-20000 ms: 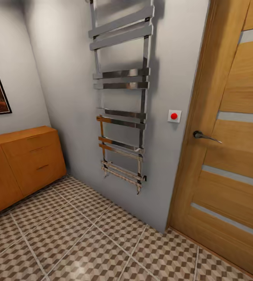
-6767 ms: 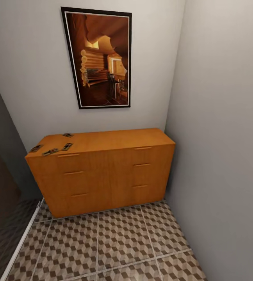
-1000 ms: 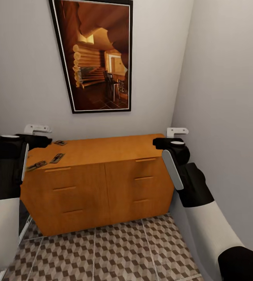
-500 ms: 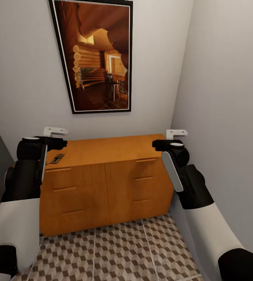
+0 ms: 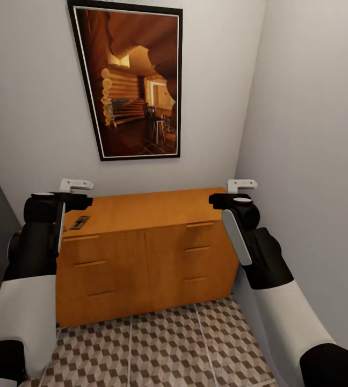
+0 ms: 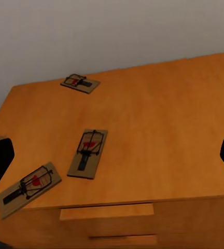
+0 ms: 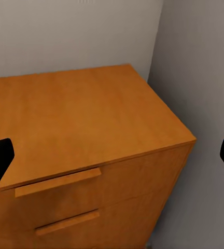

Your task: Take the four mousetraps from the cabinet in the bathroom and place them on the bathroom floor. Make sure all four end up on the same floor surface, and ensure that at least two of them are either under or directly next to the same bathroom sink.

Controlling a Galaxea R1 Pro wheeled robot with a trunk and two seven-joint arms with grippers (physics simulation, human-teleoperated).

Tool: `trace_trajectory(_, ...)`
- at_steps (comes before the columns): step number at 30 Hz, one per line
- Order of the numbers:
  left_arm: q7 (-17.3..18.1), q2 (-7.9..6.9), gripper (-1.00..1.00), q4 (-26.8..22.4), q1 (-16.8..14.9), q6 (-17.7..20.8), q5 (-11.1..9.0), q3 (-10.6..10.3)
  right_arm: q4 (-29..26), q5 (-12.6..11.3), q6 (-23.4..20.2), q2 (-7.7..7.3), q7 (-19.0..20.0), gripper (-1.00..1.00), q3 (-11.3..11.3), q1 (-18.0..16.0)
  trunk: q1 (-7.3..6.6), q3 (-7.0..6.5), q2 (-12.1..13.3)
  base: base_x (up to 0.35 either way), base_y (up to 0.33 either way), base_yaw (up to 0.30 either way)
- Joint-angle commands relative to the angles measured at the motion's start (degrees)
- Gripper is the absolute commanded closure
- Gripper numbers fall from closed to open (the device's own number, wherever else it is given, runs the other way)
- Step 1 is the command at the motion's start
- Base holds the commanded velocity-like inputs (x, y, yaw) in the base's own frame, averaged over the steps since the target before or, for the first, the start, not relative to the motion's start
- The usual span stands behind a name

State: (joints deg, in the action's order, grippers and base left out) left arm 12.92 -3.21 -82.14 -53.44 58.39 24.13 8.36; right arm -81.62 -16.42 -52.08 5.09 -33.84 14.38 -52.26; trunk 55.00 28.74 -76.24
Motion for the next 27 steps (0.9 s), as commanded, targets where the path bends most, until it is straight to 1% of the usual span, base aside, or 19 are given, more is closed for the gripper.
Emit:
trace_trajectory(1, 0.6, 0.01, -1.0, -0.03, 0.04, 0.19, 0.58, 0.18, -0.02, -0.61, -0.11, 0.07, -0.58, -1.0, 0.08, -0.05, -0.23, -0.12, 0.38, 0.0, 0.0, 0.0)
trace_trajectory(3, 0.61, 0.03, -1.0, 0.01, 0.19, 0.21, 0.57, 0.47, 0.06, -0.66, -0.08, 0.57, -0.55, -1.0, 0.13, -0.03, -0.66, -0.48, 1.18, 0.0, 0.0, 0.0)
trace_trajectory(7, 0.6, 0.27, -1.0, 0.04, 0.34, 0.23, 0.57, 0.65, 0.05, -0.63, -0.06, 1.11, -0.54, -1.0, 0.17, 0.17, -1.54, -1.2, 2.79, 0.0, 0.0, 0.0)
trace_trajectory(12, 0.55, 0.91, -1.0, 0.05, 0.41, 0.22, 0.62, 0.86, -0.01, -0.59, -0.05, 1.37, -0.53, -1.0, 0.21, 0.27, -2.64, -2.1, 4.79, 0.0, 0.0, 0.0)
trace_trajectory(17, 0.54, 1.22, -1.0, 0.01, 0.53, 0.23, 0.68, 1.26, -0.03, -0.62, -0.06, 1.49, -0.52, -1.0, 0.32, 0.35, -3.74, -2.99, 6.8, 0.0, 0.0, 0.0)
trace_trajectory(22, 0.53, 1.32, -1.0, 0.02, 0.59, 0.23, 0.74, 2.23, -0.01, -0.67, -0.11, 1.51, -0.49, -1.0, 0.36, 0.39, -4.84, -3.89, 8.8, 0.0, 0.0, 0.0)
trace_trajectory(27, 0.53, 1.27, -1.0, 0.62, 0.61, 0.15, 0.8, 3.92, 0.09, -0.84, -0.13, 1.52, -0.45, -1.0, 0.38, 0.57, -5.94, -4.79, 10.81, 0.0, 0.0, 0.0)
